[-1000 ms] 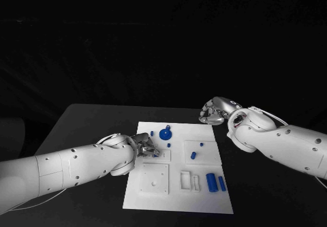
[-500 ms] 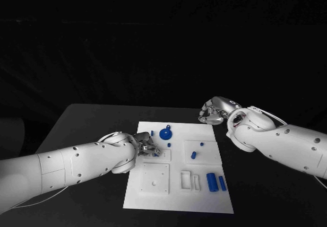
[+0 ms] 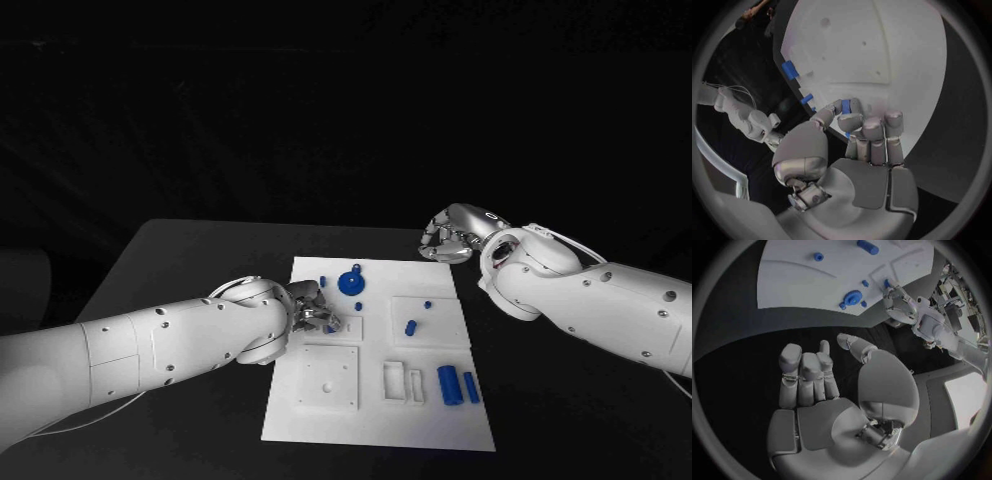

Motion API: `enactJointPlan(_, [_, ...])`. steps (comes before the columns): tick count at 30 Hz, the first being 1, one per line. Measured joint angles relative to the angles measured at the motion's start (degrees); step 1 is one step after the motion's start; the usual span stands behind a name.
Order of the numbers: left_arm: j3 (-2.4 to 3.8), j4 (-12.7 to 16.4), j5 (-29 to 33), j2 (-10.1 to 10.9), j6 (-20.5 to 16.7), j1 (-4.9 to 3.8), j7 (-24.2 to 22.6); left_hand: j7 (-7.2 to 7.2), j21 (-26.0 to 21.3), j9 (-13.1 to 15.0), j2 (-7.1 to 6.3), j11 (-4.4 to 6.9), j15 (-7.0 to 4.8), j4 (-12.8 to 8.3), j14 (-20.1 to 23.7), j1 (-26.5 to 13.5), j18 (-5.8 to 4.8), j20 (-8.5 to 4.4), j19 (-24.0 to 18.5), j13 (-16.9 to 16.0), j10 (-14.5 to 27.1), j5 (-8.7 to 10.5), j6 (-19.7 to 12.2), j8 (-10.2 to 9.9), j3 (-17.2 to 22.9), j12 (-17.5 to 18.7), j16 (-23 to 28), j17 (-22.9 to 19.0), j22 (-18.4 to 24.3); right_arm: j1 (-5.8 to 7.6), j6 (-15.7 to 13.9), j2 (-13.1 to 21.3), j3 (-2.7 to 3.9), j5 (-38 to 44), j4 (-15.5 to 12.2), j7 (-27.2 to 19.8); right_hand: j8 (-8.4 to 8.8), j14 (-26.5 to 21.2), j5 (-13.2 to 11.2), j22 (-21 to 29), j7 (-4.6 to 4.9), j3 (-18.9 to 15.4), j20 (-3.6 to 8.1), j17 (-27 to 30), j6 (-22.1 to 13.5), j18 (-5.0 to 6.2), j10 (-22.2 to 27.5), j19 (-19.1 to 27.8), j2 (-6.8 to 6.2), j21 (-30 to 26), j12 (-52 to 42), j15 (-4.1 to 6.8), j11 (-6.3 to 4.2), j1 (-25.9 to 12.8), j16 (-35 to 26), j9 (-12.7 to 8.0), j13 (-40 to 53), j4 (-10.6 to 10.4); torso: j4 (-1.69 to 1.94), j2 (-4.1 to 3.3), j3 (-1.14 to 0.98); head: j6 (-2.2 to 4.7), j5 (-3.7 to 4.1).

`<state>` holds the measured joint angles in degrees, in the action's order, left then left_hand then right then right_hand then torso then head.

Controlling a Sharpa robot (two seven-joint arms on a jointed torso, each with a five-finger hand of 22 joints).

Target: Assemble the parts on the task board

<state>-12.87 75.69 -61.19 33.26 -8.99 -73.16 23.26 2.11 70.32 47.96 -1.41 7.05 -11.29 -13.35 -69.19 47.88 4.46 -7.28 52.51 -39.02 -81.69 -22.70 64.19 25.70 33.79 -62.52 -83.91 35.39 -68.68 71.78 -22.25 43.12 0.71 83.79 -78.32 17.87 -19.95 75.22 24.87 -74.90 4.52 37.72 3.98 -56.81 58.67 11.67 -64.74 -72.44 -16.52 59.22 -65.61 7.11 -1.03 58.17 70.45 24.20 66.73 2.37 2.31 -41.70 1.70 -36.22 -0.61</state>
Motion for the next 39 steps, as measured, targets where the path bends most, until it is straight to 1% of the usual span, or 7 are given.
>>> enactJointPlan(12, [0.17, 0.1, 0.1, 0.1, 1.1, -0.26, 0.2, 0.0, 0.0, -0.2, 0.0, -0.21, 0.0, 0.0, 0.0, 0.0, 0.0, 0.0, 0.0, 0.1, 0.2, -0.08, 0.0, -0.3, 0.0, 0.0, 0.0, -0.1, 0.1, 0.0, 0.0, 0.0, 0.0, 0.0, 0.0, 0.0, 0.0, 0.0, 0.0, 0.0, 0.0, 0.0, 0.0, 0.0, 0.0, 0.0, 0.0, 0.0, 0.0, 0.0, 0.0, 0.0, 0.01, 0.0, 0.0, 0.0, 0.0, 0.0, 0.04, 0.01, 0.04, 0.16, 0.06])
enactJointPlan(14, [0.6, 0.1, 0.1, 0.0, 1.6, -0.26, 0.3, 0.0, 0.0, -0.2, 0.0, -0.21, 0.0, 0.0, 0.0, 0.0, 0.0, 0.0, 0.0, 0.2, 0.2, 0.43, 0.0, -0.2, 0.0, 0.0, 0.0, -0.1, 0.2, 0.0, 0.1, 0.0, 0.0, 0.0, 0.1, 0.0, 0.0, 0.0, 0.0, 0.0, 0.0, 0.0, -0.01, 0.0, 0.0, -0.01, 0.0, 0.0, 0.0, 0.0, 0.0, 0.0, 0.01, 0.0, 0.0, 0.0, 0.0, 0.0, 0.05, 0.02, 0.04, 0.19, 0.06])
enactJointPlan(15, [0.86, 0.0, 0.2, 0.0, 2.0, -0.27, 0.4, 0.0, 0.0, -0.2, 0.0, -0.21, 0.0, 0.0, 0.0, 0.0, 0.0, 0.0, 0.0, 0.2, 0.2, 0.97, 0.0, -0.2, 0.0, 0.0, 0.0, -0.2, 0.3, 0.0, 0.1, 0.0, 0.0, 0.0, 0.1, 0.0, 0.0, 0.0, 0.0, 0.0, -0.01, 0.0, -0.01, 0.0, 0.0, 0.0, 0.0, 0.0, 0.0, 0.0, 0.0, 0.0, 0.01, 0.0, 0.0, 0.0, 0.0, 0.0, 0.06, 0.02, 0.03, 0.2, 0.06])
enactJointPlan(23, [1.12, -0.7, 0.6, -0.6, 5.2, -0.76, 1.0, 0.0, 0.2, -0.2, -0.01, -0.41, 0.0, -0.1, 0.0, 0.0, 0.0, 0.21, -0.6, 0.8, 0.4, 5.03, 0.0, -0.1, 0.1, 0.0, 0.0, -0.6, 0.8, 0.0, 0.2, -0.2, 0.0, 0.0, 0.2, 0.0, 0.0, 0.0, 0.0, 0.0, -0.01, 0.0, -0.01, 0.0, 0.0, 0.0, 0.0, 0.0, 0.0, 0.0, 0.0, 0.0, 0.03, 0.0, 0.0, 0.0, 0.0, 0.0, 0.06, 0.02, 0.0, 0.24, -0.04])
enactJointPlan(27, [1.2, -1.0, 1.0, -0.8, 6.4, -0.94, 1.3, 0.0, 0.4, -0.3, -0.01, -0.41, 0.0, -0.8, 0.0, 0.0, 0.0, 0.31, -1.1, 1.3, 0.4, 8.39, 0.0, -0.3, 0.8, 0.4, 0.3, -0.9, 1.2, 0.0, 0.2, -0.2, 0.0, 0.0, 0.2, 0.0, 0.0, 0.0, 0.0, 0.0, -0.01, 0.0, -0.01, 0.0, 0.0, 0.0, 0.1, 0.0, 0.0, 0.0, 0.0, 0.0, -0.12, 0.0, 0.0, 0.0, 0.0, 0.0, 0.03, 0.01, -0.01, 0.24, -0.08])
enactJointPlan(33, [1.22, -1.9, 1.4, -1.1, 8.0, -1.22, 1.9, 0.0, 0.4, -0.3, -0.11, -0.6, 0.0, -0.9, 0.0, 0.1, 0.0, 0.31, -1.1, 1.6, 0.6, 10.46, 0.0, -0.6, 0.9, 0.9, 0.3, -1.2, 1.5, 0.0, 0.3, -0.1, 0.0, -0.1, 0.3, 0.0, 0.0, 0.0, 0.0, 0.0, -0.01, 0.0, -0.02, 0.0, 0.0, 0.0, 0.1, 0.0, 0.0, 0.0, 0.0, 0.0, -0.12, 0.0, 0.0, 0.0, 0.0, 0.0, -0.01, 0.01, -0.02, 0.24, -0.06])
enactJointPlan(39, [1.17, -2.6, 1.7, -1.6, 9.2, -1.65, 2.2, 0.0, 0.5, -0.2, -0.19, -0.6, 0.0, -0.9, 0.0, 0.5, 0.0, 0.31, -1.1, 1.8, 0.6, 11.23, 0.0, -0.9, 0.9, 0.9, 0.5, -1.3, 1.6, 0.0, 0.4, -0.2, 0.0, -0.1, 0.3, 0.0, 0.0, 0.0, 0.0, 0.0, -0.01, 0.0, -0.1, 0.0, 0.0, -0.01, 0.1, -0.1, 0.0, 0.0, 0.0, 0.0, -0.12, 0.0, 0.0, 0.0, 0.0, 0.0, 0.0, 0.0, -0.02, 0.27, -0.03])
